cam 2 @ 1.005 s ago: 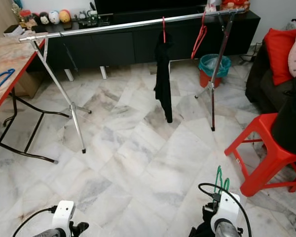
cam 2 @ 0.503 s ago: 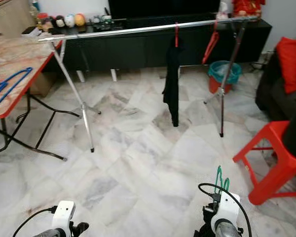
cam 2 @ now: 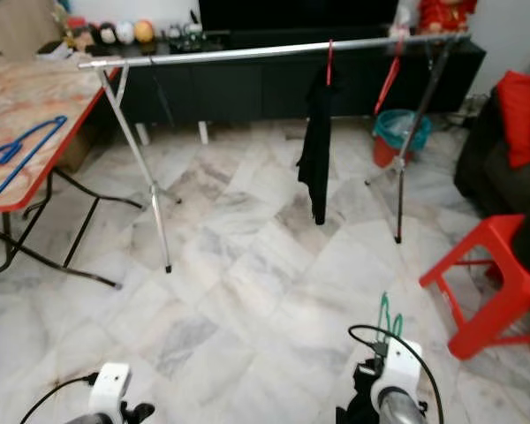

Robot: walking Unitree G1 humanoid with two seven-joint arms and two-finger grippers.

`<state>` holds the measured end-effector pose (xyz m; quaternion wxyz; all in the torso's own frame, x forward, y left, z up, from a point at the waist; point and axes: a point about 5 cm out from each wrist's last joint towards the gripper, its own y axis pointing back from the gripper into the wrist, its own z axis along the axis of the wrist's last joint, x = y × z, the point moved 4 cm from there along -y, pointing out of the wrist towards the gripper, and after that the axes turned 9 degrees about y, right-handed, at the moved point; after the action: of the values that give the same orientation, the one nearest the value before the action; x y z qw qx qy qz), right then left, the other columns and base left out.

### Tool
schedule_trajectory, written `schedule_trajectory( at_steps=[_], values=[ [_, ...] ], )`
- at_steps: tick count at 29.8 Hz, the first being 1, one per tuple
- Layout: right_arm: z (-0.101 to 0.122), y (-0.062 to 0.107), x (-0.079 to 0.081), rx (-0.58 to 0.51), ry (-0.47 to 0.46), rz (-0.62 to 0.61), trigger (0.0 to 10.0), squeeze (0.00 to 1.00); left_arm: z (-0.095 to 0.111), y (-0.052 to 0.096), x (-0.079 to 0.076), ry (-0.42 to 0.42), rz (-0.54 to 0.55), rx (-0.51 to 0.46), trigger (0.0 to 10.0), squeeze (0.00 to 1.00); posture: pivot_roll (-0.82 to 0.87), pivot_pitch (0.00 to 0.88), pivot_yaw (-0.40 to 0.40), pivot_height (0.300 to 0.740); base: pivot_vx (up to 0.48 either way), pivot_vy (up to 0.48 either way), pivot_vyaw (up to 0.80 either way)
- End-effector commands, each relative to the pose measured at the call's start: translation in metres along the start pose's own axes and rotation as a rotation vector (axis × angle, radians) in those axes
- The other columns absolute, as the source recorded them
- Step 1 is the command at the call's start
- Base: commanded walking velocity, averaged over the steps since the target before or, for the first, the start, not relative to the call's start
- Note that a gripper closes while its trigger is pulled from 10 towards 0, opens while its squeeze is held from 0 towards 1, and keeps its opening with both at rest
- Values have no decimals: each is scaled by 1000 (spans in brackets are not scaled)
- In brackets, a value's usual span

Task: Hang hanger

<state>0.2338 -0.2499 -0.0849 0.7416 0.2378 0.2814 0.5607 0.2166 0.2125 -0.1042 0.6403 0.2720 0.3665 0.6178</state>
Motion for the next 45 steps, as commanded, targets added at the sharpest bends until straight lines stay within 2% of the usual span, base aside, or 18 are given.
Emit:
schedule_trajectory(
  at_steps=[1, 8, 20, 25, 26, 28, 30, 33, 34, 35, 37, 38, 39, 40, 41, 42, 44, 45],
  values=[
    [4, -1, -4, -15, 4, -10, 10000, 0, -8, 3, 5, -10, 5, 22, 10000, 0, -2, 31, 62, 740, 0, 277, 0],
    [4, -1, -3, -16, 4, -6, 10000, 0, -11, 7, 15, -11, 13, 25, 10000, 0, -1, 31, 63, 740, 0, 156, 0],
    [10, -2, -2, -34, 12, 2, 10000, 0, -45, 14, 13, -31, 1, 61, 10000, 0, 0, 30, 64, 740, 0, 0, 0],
    [21, -3, 1, -70, 117, 33, 10000, 0, -52, 15, 7, -28, -16, 57, 10000, 0, 1, 31, 63, 740, 0, 0, 0],
    [26, -4, 2, -86, 178, 52, 10000, 0, -55, 15, 4, -31, -21, 57, 10000, 0, 1, 31, 63, 740, 0, 0, 0],
    [28, -4, 3, -95, 212, 63, 10000, 0, -56, 15, 2, -32, -24, 56, 10000, 0, 1, 31, 63, 740, 0, 0, 0],
    [42, -4, 7, -153, 304, 144, 10000, 0, -54, 13, -5, -60, -48, 44, 10000, 0, 2, 34, 65, 740, 0, 0, 0],
    [50, -4, 9, -184, 347, 184, 10000, 0, -53, 12, -8, -76, -61, 35, 10000, 0, 2, 34, 65, 740, 0, 0, 0],
    [59, -3, 10, -223, 425, 242, 10000, 0, -50, 12, -11, -101, -76, 22, 10000, 0, 2, 35, 65, 740, 0, 0, 0],
    [59, -3, 10, -223, 425, 242, 10000, 0, -50, 12, -11, -101, -76, 22, 10000, 0, 2, 35, 65, 740, 0, 0, 0],
    [73, 5, 15, -292, 535, 413, 10000, 0, -37, 9, -16, -151, -101, -20, 10000, 0, 1, 36, 65, 740, 0, 0, 0],
    [73, 5, 15, -292, 535, 413, 10000, 0, -37, 9, -16, -151, -101, -20, 10000, 0, 1, 36, 65, 740, 0, 0, 0],
    [77, 10, 16, -310, 579, 505, 10000, 0, -5, 3, -14, -165, -103, -63, 10000, 0, 1, 36, 65, 740, 0, 0, 0],
    [77, 10, 16, -310, 579, 505, 10000, 0, -5, 3, -14, -165, -103, -63, 10000, 0, 1, 36, 65, 740, 0, 0, 0],
    [84, 18, 17, -335, 613, 595, 10000, 0, 29, -1, -14, -169, -109, -112, 10000, 0, -6, 33, 66, 740, 0, 0, 0],
    [84, 18, 17, -335, 613, 595, 10000, 0, 29, -1, -14, -169, -109, -112, 10000, 0, -6, 33, 66, 740, 0, 0, 0],
    [101, 35, 18, -386, 646, 751, 10000, 0, 77, -2, -20, -172, -136, -199, 10000, 0, -6, 31, 67, 740, 0, 0, 0],
    [106, 40, 19, -401, 655, 795, 10000, 0, 85, -2, -22, -174, -147, -220, 10000, 0, -7, 27, 66, 740, 0, 0, 0]
  ],
)
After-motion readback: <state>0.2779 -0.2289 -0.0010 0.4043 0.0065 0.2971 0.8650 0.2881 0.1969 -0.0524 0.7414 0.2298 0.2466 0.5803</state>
